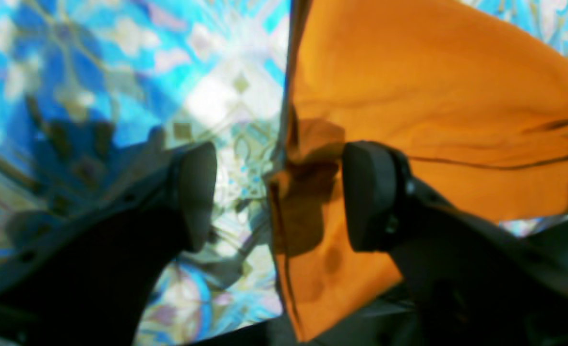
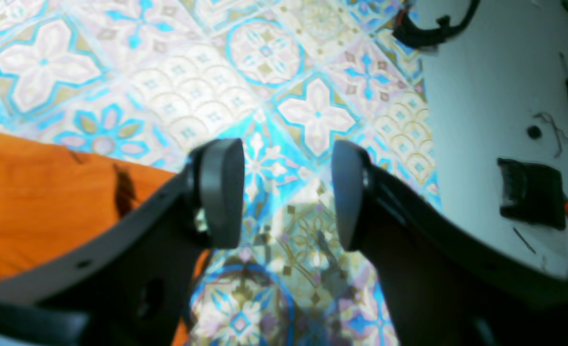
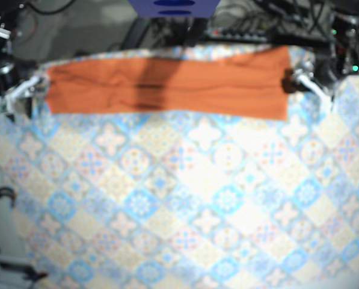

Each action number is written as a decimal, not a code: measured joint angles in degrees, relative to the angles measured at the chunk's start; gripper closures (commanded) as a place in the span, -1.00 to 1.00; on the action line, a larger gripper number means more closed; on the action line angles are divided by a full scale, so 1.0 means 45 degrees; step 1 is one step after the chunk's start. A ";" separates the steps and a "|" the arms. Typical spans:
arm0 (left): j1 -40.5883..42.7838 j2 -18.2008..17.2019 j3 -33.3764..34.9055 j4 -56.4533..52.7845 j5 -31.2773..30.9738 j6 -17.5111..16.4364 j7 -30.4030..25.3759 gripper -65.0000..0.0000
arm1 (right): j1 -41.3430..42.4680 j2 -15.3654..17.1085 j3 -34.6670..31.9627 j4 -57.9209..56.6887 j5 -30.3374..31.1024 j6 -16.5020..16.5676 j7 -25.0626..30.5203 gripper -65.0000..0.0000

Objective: Fold the T-shirt properly
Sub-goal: 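Open both grippers to release the ends of the orange strip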

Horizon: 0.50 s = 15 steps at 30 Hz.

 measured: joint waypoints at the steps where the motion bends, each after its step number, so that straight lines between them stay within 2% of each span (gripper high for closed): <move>1: 0.0005 -0.0015 -0.0024 -0.0233 -0.0330 -0.0039 -0.0078 -0.25 | 0.0000 -0.0136 0.0000 0.0000 -0.0005 -0.0010 -0.0015 0.11; 5: -0.0029 -0.0073 -0.0092 -0.0767 -0.0913 -0.0199 -0.0165 -0.25 | -0.0005 -0.0282 -0.0049 0.0000 -0.0005 0.0053 -0.0097 0.11; 15: -0.0622 0.0287 -0.0005 -0.0801 -0.0884 -0.0024 -0.0180 -0.24 | -0.0005 -0.0306 -0.0034 0.0000 -0.0005 0.0019 -0.0097 0.11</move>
